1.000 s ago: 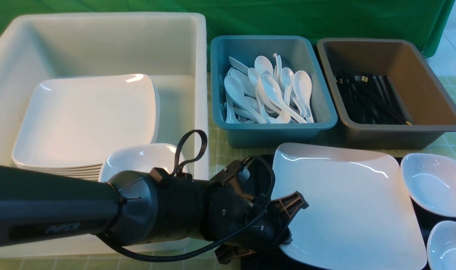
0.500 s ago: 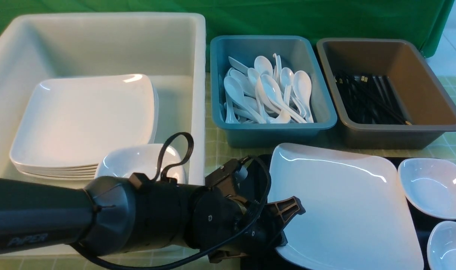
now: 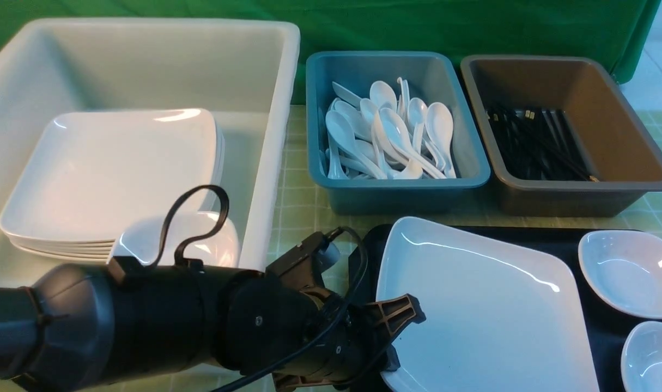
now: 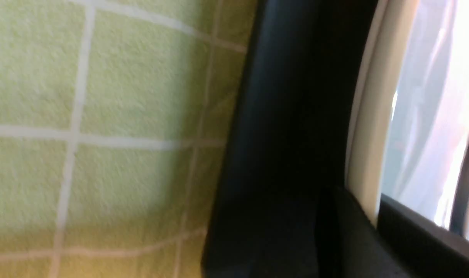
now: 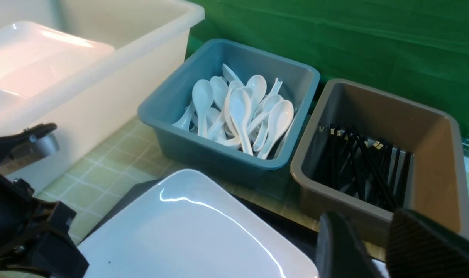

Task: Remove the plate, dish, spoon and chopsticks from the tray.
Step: Use the left arm to put the plate into the large storage box on the left

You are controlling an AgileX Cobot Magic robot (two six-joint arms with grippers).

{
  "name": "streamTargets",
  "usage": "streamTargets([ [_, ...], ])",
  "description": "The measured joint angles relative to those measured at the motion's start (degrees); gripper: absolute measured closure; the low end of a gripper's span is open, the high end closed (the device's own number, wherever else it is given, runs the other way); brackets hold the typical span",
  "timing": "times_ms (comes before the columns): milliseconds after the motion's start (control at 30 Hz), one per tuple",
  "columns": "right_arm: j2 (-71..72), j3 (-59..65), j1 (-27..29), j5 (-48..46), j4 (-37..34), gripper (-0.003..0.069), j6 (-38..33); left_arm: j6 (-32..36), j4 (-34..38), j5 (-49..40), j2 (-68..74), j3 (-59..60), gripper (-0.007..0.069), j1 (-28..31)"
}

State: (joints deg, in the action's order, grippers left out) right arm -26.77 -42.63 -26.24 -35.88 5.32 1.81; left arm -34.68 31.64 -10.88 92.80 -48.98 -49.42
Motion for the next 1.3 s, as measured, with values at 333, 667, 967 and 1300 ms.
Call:
streamTargets([
  [333, 0.00, 0.00, 0.00, 0.39, 0.00, 0.0461, 0.00, 4.48, -3.42, 6.33, -3.14, -0.95, 0.0608, -5.37],
  [667, 0.00, 0.00, 0.00, 0.46, 0.00, 0.0460, -0.20, 4.65, -4.24, 6.88, -5.37, -0.95, 0.0607, -5.00],
  [967, 0.00, 0.00, 0.00, 0.46, 0.00, 0.0455, -0.26, 4.67, -7.71, 4.63, -13.77, -0.95, 0.0607, -1.09],
  [1300, 0.00, 0.00, 0.00, 0.46, 0.00, 0.0445, -0.26, 4.84, -12.22, -3.94, -29.02, -4.31, 0.0607, 11.25],
])
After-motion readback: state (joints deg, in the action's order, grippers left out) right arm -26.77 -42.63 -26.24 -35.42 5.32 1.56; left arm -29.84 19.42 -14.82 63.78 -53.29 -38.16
